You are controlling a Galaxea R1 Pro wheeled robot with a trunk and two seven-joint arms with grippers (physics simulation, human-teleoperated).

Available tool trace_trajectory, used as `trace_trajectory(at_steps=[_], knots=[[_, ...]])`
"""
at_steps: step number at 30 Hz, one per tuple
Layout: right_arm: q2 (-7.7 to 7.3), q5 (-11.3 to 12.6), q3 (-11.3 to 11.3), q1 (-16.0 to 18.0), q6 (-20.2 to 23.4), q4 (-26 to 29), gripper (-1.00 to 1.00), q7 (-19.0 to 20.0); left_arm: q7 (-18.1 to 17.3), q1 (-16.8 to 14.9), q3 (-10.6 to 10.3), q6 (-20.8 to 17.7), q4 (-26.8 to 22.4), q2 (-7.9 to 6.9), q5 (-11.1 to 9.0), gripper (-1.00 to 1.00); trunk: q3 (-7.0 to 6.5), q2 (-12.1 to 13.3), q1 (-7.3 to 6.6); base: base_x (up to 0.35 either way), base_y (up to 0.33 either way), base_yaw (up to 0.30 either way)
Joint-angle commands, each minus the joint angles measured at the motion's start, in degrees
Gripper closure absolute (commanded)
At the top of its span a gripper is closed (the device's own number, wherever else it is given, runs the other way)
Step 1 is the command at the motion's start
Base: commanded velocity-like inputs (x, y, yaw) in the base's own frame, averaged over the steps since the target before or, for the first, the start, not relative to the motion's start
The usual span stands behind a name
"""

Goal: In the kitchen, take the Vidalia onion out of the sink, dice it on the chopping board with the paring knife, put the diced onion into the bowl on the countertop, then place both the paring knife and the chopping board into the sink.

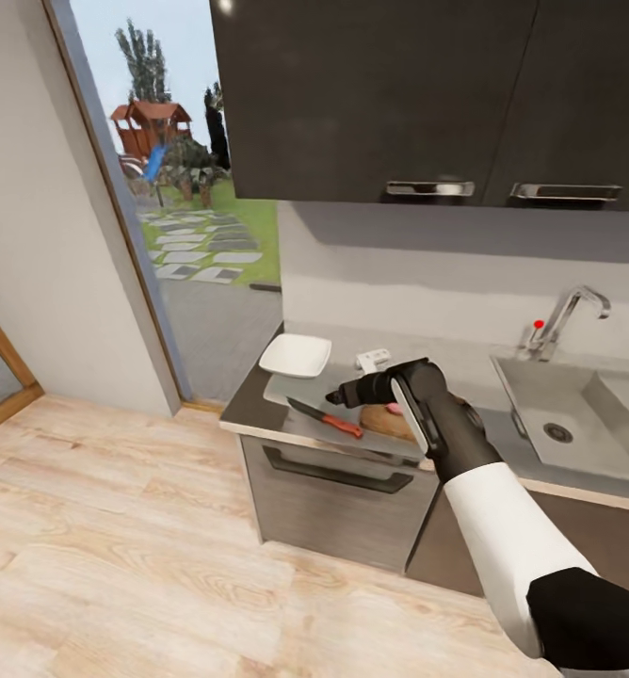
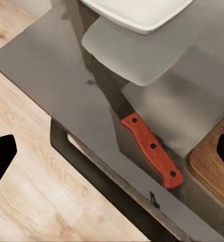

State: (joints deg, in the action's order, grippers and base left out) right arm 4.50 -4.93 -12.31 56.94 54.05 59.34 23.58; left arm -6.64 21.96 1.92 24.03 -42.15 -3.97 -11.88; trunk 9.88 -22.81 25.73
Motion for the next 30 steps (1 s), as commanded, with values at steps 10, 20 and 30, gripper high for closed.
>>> trace_trajectory(at_steps=[10,20,30], knots=[[-0.74,-0.63,-4.48,0.02,-0.08,-0.27,-1.0,0.42,-0.57,0.01,0.11,-0.13,-0.04,0.01,-0.6,-1.0,0.11,-0.11,0.05,0.234,-0.096,0.0],[-0.62,-0.53,-11.51,0.03,-0.14,-0.68,-1.0,0.41,-0.57,0.01,0.11,-0.13,-0.1,0.01,-0.6,-1.0,0.11,-0.11,0.05,0.052,-0.008,0.0],[-0.62,-0.52,-12.21,0.02,-3.62,-6.76,-1.0,0.53,-0.57,0.01,0.11,-0.13,-0.07,0.01,-0.6,-1.0,0.37,-0.11,0.05,0.0,0.0,0.0]])
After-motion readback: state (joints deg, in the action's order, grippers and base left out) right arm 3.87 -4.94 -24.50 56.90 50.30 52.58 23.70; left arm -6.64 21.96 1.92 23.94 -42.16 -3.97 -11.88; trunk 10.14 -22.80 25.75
